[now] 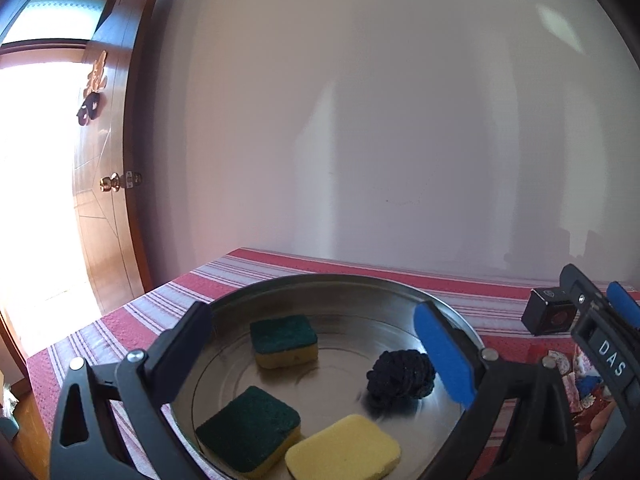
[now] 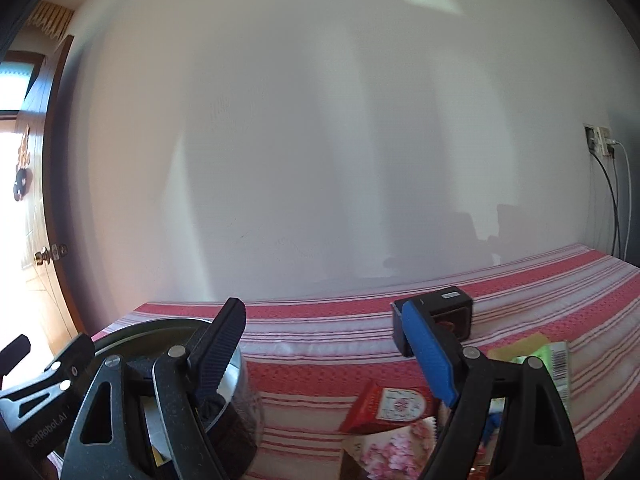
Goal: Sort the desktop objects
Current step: 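Move both open tools back toward the remaining items on the bed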
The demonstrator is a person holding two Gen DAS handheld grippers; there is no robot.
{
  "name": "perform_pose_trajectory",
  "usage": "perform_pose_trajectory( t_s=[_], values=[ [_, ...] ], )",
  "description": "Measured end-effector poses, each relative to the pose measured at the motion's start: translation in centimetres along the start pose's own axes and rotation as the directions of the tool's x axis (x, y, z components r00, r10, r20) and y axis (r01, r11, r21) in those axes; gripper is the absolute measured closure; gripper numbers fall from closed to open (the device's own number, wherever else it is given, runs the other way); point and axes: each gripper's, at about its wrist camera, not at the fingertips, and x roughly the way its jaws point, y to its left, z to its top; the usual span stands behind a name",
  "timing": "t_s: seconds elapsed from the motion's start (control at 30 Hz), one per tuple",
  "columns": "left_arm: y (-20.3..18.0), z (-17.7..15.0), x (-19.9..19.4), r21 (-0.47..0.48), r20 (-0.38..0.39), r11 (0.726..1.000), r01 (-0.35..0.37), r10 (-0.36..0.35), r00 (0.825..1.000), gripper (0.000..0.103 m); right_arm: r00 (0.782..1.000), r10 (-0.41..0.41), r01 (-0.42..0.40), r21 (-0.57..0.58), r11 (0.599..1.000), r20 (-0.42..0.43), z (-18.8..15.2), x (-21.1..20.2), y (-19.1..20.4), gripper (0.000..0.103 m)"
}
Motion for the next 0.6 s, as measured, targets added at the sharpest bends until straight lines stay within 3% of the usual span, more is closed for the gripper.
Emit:
perform_pose_trajectory(
  t_s=[0.3,0.6],
  values=[
    [-2.7,-1.5,-1.1,0.033,-0.027,0.997,0.067,-0.066,0.997,0.001,0.993,-0.11,0.113,-0.059,0.992,0.042,0.7,-3.4,-3.8,0.021],
    [-6.9,-1.8,-2.2,0.108,-0.048,0.979,0.17,-0.166,0.985,0.001,0.985,-0.174,0.173,0.059,0.983,0.016,1.3,-5.2,-11.4,0.021]
  ],
)
